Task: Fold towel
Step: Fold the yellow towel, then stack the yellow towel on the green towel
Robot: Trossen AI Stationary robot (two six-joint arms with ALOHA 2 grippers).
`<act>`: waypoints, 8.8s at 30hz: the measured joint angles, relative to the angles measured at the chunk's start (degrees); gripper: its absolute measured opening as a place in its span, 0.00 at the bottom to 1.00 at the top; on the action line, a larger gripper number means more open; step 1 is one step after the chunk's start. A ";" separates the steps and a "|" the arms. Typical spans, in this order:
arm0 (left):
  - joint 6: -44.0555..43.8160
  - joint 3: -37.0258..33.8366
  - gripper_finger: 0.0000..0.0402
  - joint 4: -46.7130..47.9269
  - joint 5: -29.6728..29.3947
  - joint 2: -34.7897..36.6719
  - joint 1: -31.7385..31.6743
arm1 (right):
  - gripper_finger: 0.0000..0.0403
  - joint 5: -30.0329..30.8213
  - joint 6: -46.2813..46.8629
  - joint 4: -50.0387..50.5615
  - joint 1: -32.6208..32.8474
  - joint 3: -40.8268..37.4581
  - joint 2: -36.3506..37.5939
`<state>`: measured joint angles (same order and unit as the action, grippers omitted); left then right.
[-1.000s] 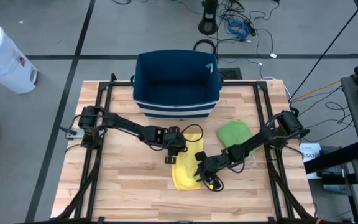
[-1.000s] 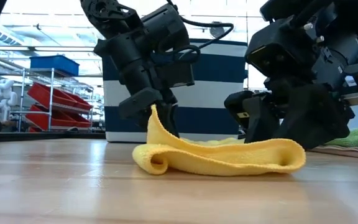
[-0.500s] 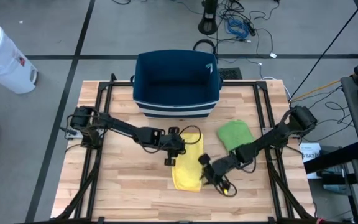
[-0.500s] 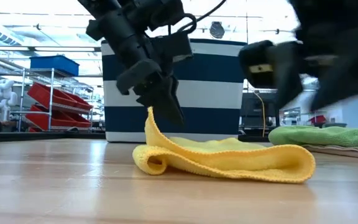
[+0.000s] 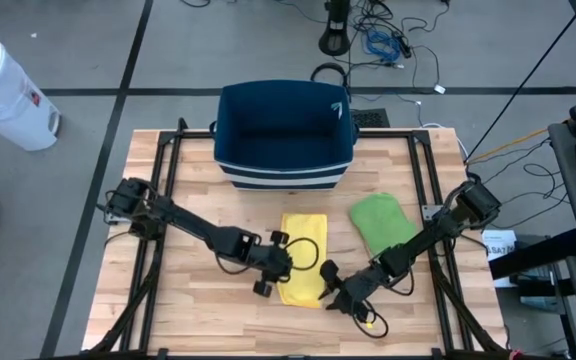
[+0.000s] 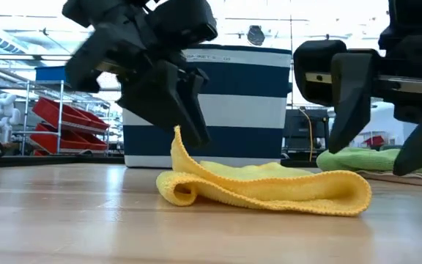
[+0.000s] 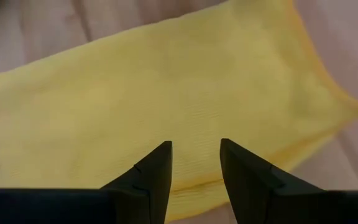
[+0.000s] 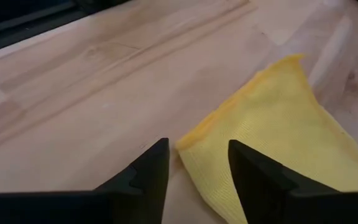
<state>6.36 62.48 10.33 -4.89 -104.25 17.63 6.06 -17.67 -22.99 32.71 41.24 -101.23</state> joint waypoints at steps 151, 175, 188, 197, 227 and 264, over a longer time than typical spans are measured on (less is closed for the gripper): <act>5.60 -0.02 0.35 -2.90 5.40 -5.92 -3.67 | 0.35 11.26 22.19 10.30 -10.63 0.06 2.77; 6.15 0.00 0.35 11.77 -14.04 8.34 -5.93 | 0.35 9.83 26.00 10.51 -11.31 0.14 -1.42; 5.00 0.12 0.35 -5.82 8.44 5.32 -2.90 | 0.35 12.16 26.06 7.85 -12.09 -0.07 -1.63; 4.62 0.09 0.35 -8.69 8.52 -2.32 -6.01 | 0.35 12.11 26.59 7.55 -12.11 -0.08 -1.64; -0.09 0.00 0.35 -0.05 10.33 -0.79 -9.66 | 0.35 11.55 22.56 9.11 -11.98 0.41 3.14; -4.36 0.11 0.35 -3.76 8.90 -6.88 -9.58 | 0.56 1.03 20.36 17.71 -15.07 0.45 4.44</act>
<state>2.00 62.59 6.57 4.01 -111.13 8.05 7.09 2.68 -5.28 17.64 41.69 -96.79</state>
